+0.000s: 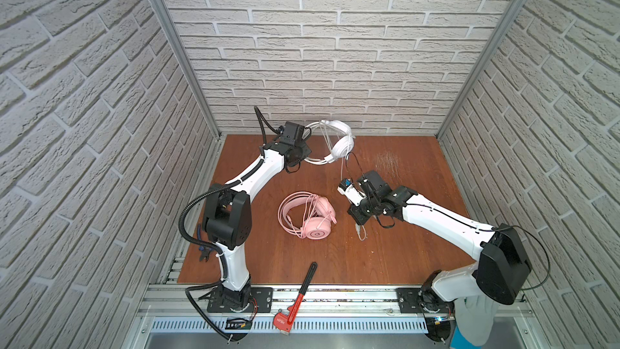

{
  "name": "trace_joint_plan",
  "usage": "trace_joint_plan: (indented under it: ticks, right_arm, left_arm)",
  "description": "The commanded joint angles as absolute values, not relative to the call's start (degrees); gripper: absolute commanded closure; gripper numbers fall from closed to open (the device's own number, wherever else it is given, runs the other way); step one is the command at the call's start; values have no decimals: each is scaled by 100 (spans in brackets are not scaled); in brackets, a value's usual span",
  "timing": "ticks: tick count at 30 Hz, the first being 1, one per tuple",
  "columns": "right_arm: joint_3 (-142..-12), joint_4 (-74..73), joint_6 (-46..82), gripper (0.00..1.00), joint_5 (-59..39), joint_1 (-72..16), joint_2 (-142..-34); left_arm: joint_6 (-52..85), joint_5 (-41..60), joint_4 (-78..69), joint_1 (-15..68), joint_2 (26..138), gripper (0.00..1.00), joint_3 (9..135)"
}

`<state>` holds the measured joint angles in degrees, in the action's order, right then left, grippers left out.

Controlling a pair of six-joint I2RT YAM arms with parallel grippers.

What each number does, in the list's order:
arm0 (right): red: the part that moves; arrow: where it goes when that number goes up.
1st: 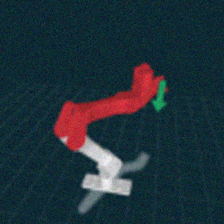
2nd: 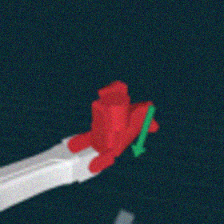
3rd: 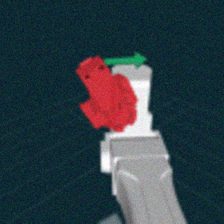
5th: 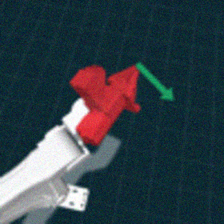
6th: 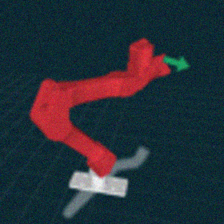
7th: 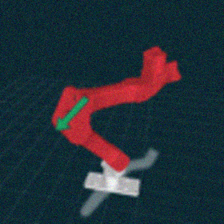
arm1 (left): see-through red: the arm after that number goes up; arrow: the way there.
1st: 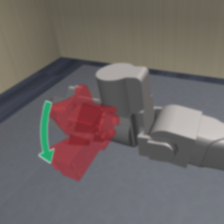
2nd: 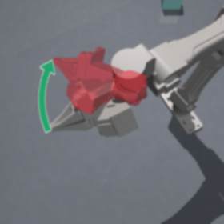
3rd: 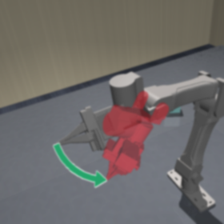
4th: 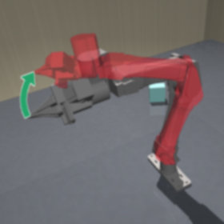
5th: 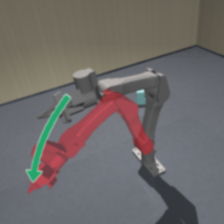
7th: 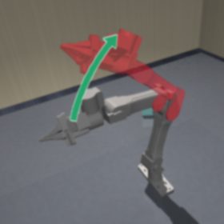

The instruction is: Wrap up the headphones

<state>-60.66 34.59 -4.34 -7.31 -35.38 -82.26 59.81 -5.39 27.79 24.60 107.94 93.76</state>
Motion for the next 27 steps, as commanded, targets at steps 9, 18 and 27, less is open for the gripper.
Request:
trace_joint_plan:
  ticks: [9, 18, 27]
  right_arm:
    - [-7418, 4404, -1397, 94, -615, -3560, -8279]
    - [-8351, 4801, -1886, 94, -529, -3559, -8502]
    - [-9242, 5082, -2454, 94, -898, -3560, -8779]
  left_arm:
    - [4928, -1904, 4333, 2821, 11461, 100, 10322]
    - [4373, -1956, 4755, 2969, 11836, 100, 10677]
    - [4170, -1328, 4526, 3003, 11910, 100, 10739]
